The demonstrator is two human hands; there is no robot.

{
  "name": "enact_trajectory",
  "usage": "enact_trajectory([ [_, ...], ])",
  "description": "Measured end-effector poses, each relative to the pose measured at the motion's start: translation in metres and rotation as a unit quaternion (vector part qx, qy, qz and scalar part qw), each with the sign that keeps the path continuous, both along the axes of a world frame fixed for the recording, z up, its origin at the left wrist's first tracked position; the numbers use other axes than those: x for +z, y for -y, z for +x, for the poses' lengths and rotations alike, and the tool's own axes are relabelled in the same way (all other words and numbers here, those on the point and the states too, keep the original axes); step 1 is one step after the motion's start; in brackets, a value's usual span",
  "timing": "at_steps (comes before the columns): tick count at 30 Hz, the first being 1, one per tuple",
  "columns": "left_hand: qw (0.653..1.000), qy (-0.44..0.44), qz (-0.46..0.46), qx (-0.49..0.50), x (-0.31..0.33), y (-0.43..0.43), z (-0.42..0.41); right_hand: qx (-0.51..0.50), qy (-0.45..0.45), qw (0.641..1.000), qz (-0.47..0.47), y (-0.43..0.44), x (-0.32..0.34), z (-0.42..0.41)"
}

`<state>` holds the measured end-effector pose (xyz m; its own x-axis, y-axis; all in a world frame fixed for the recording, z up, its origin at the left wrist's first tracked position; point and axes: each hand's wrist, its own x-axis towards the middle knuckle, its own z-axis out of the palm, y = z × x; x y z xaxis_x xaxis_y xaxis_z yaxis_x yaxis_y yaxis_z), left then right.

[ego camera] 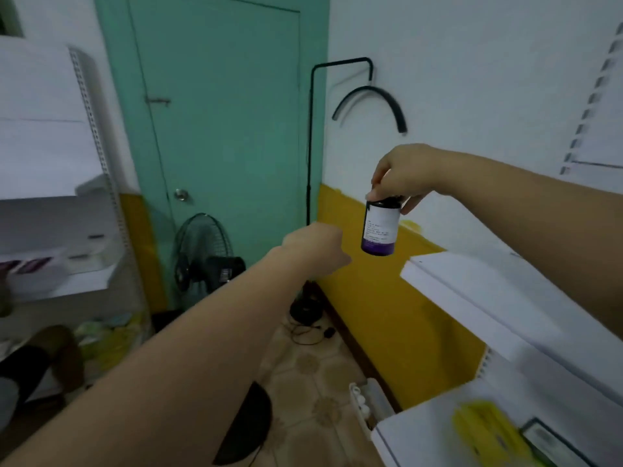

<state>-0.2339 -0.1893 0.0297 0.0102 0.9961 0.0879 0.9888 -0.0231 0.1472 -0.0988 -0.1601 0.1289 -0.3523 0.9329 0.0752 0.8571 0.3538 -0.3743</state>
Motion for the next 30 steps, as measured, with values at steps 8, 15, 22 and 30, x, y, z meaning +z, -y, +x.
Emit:
enact_trajectory([
  [8,0.996,0.013,-0.025,0.080,-0.023,-0.108,-0.087,0.060,0.026,0.998,-0.024,-0.143,-0.025,-0.098],
  [15,0.994,0.015,-0.062,0.087,-0.054,-0.235,-0.149,0.036,0.053,0.996,-0.061,-0.276,-0.066,-0.156],
  [22,0.994,0.016,-0.107,0.000,-0.113,-0.367,-0.159,-0.050,0.046,0.991,-0.119,-0.390,-0.132,-0.164],
  [30,0.971,0.027,-0.181,-0.153,-0.206,-0.503,-0.106,-0.163,0.091,0.972,-0.145,-0.493,-0.219,-0.100],
])
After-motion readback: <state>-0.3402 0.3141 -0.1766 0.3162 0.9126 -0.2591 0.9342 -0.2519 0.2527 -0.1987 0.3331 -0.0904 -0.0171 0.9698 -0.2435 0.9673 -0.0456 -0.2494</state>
